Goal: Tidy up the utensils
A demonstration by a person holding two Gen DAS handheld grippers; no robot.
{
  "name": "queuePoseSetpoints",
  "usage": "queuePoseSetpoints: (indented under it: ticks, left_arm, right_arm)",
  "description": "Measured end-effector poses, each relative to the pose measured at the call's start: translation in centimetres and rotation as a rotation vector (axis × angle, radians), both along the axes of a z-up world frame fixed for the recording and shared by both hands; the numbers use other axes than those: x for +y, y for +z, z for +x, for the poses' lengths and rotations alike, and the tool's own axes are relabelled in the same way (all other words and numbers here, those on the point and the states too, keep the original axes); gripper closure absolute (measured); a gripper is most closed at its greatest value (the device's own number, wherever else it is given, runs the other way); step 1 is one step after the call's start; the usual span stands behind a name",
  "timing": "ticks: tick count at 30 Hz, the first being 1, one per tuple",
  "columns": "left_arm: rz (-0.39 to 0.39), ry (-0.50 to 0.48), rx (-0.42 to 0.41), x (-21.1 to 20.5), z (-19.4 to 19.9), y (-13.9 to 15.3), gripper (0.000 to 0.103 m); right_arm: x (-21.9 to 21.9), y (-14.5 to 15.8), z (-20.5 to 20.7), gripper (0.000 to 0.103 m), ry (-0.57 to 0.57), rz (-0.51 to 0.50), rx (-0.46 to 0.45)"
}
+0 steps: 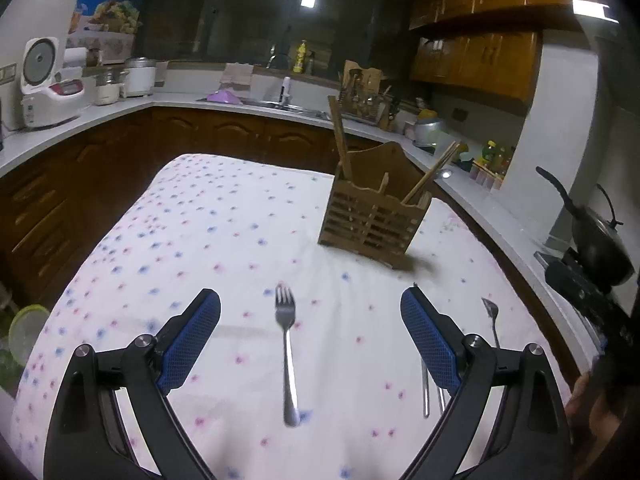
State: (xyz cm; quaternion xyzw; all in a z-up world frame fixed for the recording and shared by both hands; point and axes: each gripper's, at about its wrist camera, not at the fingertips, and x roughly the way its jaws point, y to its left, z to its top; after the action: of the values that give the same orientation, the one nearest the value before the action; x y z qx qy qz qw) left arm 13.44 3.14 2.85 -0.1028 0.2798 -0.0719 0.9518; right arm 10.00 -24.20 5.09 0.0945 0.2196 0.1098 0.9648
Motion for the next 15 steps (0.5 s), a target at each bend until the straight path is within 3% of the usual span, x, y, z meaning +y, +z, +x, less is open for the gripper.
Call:
queuePoseSetpoints:
  ticks: [11, 15]
  left_arm:
    - [0.031, 0.033, -0.021, 1.5, -4.6, -2.6, 0.009]
    - [0.090, 0.042, -0.044, 1.0, -5.9, -2.7, 0.005]
  right_arm:
    - [-0.1, -3.0, -4.2, 0.010, -0.043, -0.032, -0.037]
    - [0.3, -3.5, -5.0, 0.006, -0.040, -0.052, -0.045]
